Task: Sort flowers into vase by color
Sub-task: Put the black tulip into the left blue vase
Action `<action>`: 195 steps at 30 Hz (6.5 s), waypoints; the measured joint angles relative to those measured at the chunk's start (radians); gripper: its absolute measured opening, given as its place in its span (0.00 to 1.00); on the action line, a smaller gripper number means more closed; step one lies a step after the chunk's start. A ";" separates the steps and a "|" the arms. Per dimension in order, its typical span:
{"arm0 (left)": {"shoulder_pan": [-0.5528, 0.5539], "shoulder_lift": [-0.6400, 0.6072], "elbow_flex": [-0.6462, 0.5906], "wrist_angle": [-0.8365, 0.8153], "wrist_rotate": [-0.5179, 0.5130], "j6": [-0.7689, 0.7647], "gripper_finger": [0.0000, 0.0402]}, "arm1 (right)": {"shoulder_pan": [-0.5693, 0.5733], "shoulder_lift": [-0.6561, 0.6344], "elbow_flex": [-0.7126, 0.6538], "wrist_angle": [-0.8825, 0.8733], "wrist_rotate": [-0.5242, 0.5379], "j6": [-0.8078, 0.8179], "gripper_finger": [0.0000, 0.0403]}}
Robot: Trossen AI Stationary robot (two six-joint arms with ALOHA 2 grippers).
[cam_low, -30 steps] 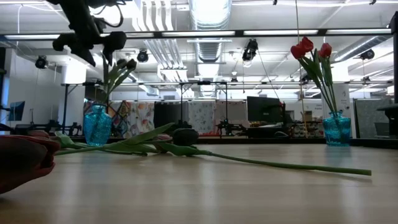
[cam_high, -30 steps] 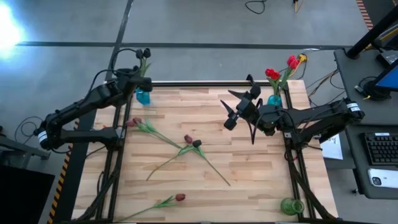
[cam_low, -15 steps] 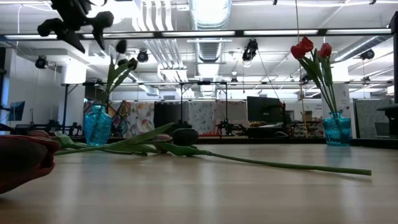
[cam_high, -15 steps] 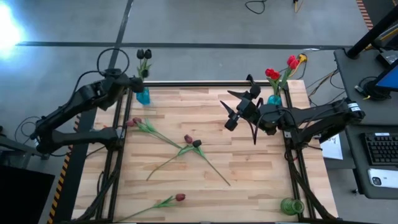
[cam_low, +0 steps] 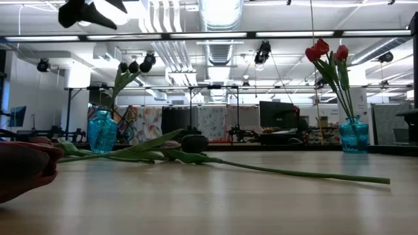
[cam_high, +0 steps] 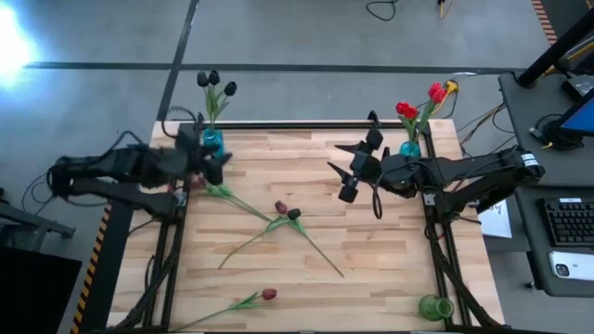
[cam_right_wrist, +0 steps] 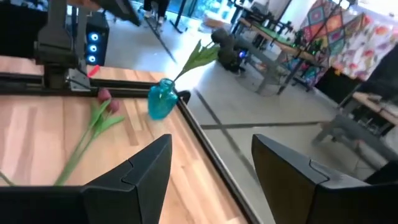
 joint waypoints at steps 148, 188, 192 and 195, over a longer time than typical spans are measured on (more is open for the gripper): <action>-0.040 -0.050 -0.022 0.327 -0.508 0.262 0.00 | 0.295 -0.145 0.072 -0.799 -0.045 0.621 0.53; 0.822 0.142 -0.172 1.060 0.128 0.280 0.00 | 0.296 -0.115 0.072 -0.792 -0.034 0.852 0.53; 0.845 0.135 -0.187 1.137 0.166 0.341 0.00 | 0.296 -0.109 0.072 -0.793 -0.048 0.878 0.53; 0.854 0.117 -0.186 1.138 0.174 0.409 0.00 | 0.296 -0.109 0.072 -0.796 -0.048 0.891 0.53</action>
